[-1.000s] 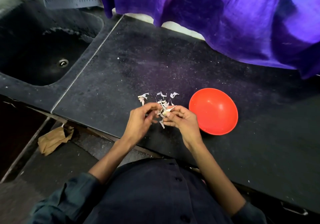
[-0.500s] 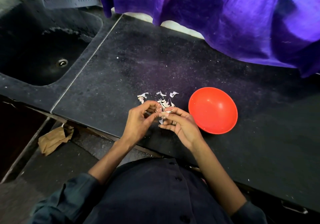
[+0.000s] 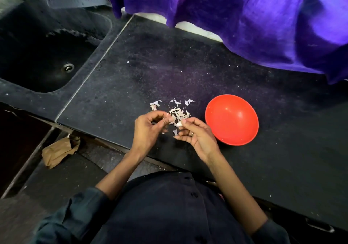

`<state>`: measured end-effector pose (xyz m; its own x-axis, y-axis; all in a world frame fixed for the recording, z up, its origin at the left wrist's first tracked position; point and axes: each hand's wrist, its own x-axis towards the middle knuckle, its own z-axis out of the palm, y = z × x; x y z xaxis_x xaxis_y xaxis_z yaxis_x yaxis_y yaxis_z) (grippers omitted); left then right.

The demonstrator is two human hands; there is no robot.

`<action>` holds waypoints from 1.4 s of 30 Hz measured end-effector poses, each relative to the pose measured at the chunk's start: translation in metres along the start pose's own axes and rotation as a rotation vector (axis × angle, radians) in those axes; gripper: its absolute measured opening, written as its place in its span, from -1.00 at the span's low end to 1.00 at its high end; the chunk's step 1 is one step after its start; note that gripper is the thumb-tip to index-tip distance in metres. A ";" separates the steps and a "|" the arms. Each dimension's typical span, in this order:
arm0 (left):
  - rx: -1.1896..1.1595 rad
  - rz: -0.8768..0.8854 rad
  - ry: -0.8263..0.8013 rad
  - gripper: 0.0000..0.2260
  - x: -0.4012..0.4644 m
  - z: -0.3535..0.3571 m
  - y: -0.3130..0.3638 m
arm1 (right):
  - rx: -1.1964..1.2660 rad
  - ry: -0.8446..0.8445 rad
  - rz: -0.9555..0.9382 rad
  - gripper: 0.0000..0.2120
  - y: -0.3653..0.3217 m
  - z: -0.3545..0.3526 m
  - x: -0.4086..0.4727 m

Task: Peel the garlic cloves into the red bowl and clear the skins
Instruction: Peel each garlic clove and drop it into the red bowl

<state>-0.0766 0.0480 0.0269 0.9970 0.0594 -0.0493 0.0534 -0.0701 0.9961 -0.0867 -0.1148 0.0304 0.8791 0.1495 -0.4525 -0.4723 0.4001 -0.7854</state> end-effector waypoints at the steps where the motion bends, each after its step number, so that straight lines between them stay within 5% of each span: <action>1: -0.002 -0.015 0.002 -0.96 0.001 0.000 0.000 | -0.014 0.011 -0.016 -0.96 0.000 0.000 0.000; 10: -0.109 -0.016 -0.187 -0.82 -0.002 0.005 0.001 | 0.131 -0.012 0.033 -0.94 -0.001 0.003 0.000; 18: -0.238 -0.033 -0.132 -0.84 -0.001 0.004 0.003 | 0.012 -0.053 0.027 -0.79 0.003 0.001 0.000; 42: -0.231 -0.077 -0.079 -0.61 0.004 0.005 0.000 | -0.303 -0.033 -0.192 -0.88 0.003 0.007 0.000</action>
<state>-0.0723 0.0431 0.0260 0.9923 -0.0226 -0.1218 0.1239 0.1613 0.9791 -0.0882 -0.1072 0.0307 0.9529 0.1285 -0.2748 -0.2917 0.1386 -0.9464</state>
